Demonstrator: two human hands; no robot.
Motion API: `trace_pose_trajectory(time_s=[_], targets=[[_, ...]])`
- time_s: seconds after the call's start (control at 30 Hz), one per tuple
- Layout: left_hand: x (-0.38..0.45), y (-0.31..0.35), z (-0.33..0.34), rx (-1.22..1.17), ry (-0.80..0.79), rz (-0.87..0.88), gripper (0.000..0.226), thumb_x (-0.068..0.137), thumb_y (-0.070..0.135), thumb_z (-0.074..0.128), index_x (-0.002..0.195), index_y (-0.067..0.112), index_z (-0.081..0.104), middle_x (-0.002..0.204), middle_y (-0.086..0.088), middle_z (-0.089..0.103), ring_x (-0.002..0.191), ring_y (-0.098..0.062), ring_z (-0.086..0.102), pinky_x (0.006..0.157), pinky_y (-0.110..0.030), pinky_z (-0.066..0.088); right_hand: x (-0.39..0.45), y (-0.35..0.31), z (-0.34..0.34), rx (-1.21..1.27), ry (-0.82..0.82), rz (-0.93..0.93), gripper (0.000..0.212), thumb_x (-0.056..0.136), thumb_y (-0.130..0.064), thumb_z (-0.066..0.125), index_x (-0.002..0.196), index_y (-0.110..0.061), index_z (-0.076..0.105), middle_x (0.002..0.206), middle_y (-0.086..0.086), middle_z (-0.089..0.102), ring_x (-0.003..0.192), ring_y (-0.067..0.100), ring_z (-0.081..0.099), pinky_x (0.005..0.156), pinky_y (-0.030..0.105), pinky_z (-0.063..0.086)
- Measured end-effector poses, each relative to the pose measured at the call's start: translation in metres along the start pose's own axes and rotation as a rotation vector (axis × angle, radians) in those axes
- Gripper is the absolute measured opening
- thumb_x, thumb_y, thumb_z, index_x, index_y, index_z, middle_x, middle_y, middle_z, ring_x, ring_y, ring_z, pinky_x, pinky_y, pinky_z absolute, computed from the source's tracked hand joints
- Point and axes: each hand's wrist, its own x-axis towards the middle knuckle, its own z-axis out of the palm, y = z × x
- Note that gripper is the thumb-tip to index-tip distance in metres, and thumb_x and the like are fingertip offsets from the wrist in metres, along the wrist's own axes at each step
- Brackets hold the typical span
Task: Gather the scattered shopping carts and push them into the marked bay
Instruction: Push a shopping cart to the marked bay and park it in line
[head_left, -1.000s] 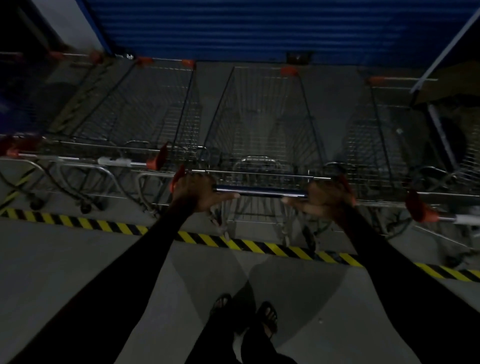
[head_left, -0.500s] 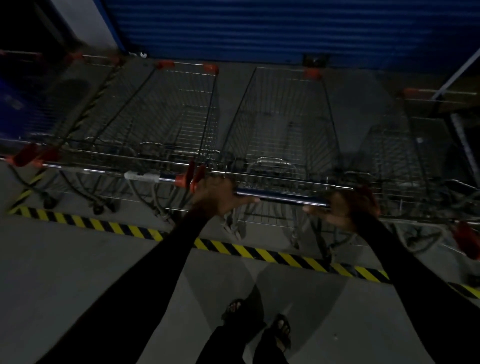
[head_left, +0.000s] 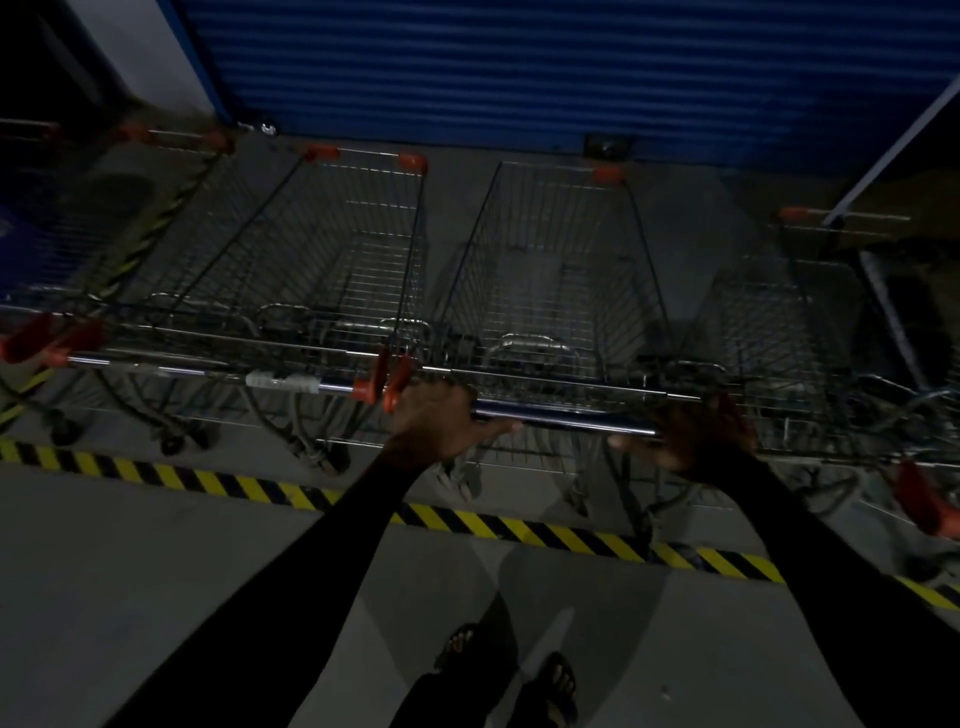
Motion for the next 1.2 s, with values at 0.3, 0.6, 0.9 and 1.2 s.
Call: trace_pose_trajectory(time_s=[0.3, 0.6, 0.9, 1.2], targets=[[-0.009, 0.005, 0.018, -0.095, 0.202, 0.159, 0.056, 0.092, 0.073, 0.044, 0.11, 0.025, 0.068, 0.112, 0.002, 0.07, 0.108, -0.028, 0.063, 0.096, -0.047, 0.045, 0.007, 0.023, 0.025, -0.11, 0.255, -0.084, 0.089, 0.083, -0.099, 0.008, 0.105, -0.044, 0.074, 0.101, -0.02, 0.075, 0.113, 0.012, 0.07, 0.114, 0.048, 0.037], [-0.04, 0.039, 0.012, -0.15, 0.352, 0.225, 0.047, 0.091, 0.05, 0.051, 0.12, 0.019, 0.069, 0.118, -0.005, 0.067, 0.108, -0.03, 0.06, 0.09, -0.046, 0.05, -0.022, 0.037, 0.03, 0.05, 0.536, -0.114, 0.057, 0.086, -0.068, 0.048, 0.103, -0.027, 0.084, 0.111, 0.0, 0.081, 0.107, 0.029, 0.075, 0.115, 0.054, 0.039], [-0.045, 0.028, 0.019, -0.194, 0.244, 0.218, 0.053, 0.094, 0.047, 0.046, 0.134, 0.016, 0.063, 0.124, -0.007, 0.064, 0.113, -0.029, 0.058, 0.098, -0.046, 0.049, -0.029, 0.037, 0.036, 0.02, 0.541, -0.095, 0.053, 0.088, -0.056, 0.047, 0.108, -0.022, 0.083, 0.111, 0.005, 0.08, 0.113, 0.03, 0.073, 0.122, 0.057, 0.033], [-0.027, -0.001, 0.034, -0.108, 0.309, 0.234, 0.034, 0.103, 0.04, 0.053, 0.123, 0.018, 0.071, 0.11, -0.003, 0.072, 0.107, -0.027, 0.066, 0.121, -0.052, 0.018, -0.023, 0.03, 0.043, -0.048, 0.475, 0.002, 0.049, 0.092, -0.053, 0.043, 0.094, -0.026, 0.083, 0.099, 0.0, 0.08, 0.103, 0.03, 0.074, 0.118, 0.06, 0.038]])
